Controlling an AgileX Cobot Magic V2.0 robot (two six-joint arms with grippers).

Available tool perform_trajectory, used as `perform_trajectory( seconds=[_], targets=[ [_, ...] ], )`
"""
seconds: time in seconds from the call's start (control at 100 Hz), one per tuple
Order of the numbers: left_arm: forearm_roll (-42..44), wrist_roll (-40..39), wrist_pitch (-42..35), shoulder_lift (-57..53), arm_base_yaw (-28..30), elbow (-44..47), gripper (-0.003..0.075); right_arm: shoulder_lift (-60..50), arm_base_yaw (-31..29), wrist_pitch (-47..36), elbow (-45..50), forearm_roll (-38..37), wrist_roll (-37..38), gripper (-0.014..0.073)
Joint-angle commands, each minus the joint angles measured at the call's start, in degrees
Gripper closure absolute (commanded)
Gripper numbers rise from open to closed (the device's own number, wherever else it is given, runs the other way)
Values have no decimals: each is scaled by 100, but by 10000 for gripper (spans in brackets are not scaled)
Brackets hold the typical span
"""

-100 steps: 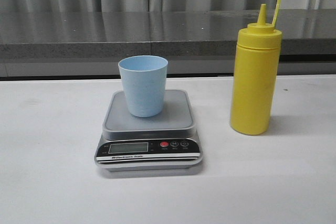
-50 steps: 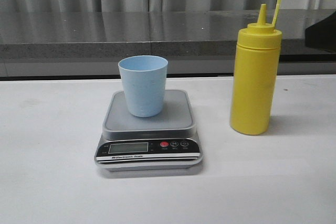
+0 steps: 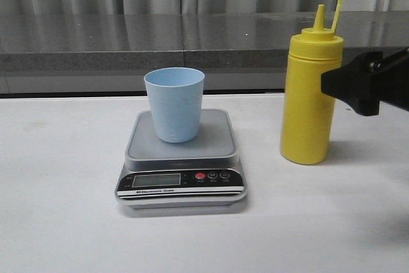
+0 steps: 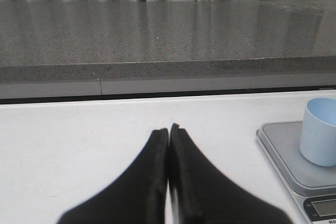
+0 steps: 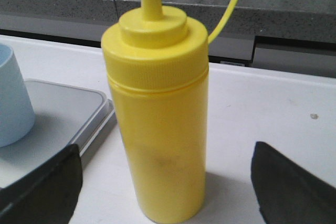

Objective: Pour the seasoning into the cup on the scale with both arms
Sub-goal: 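Reach the right gripper to the yellow squeeze bottle and grasp its body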

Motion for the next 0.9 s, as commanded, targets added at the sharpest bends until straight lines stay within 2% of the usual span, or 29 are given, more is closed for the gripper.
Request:
perform_trajectory(
  seconds=[0.0,0.24,0.89],
  targets=[
    [-24,-66,-449,55,18,-144,740,154,5,-830,-140,-34,-175,-53],
    [-24,-66,-449,55,18,-144,740,779,-2,-1101,-460,-34,-314,-53],
    [-24,-66,-449,55,18,-144,740,1668,-2,-1033,-1502,-377,-314,-53]
  ],
)
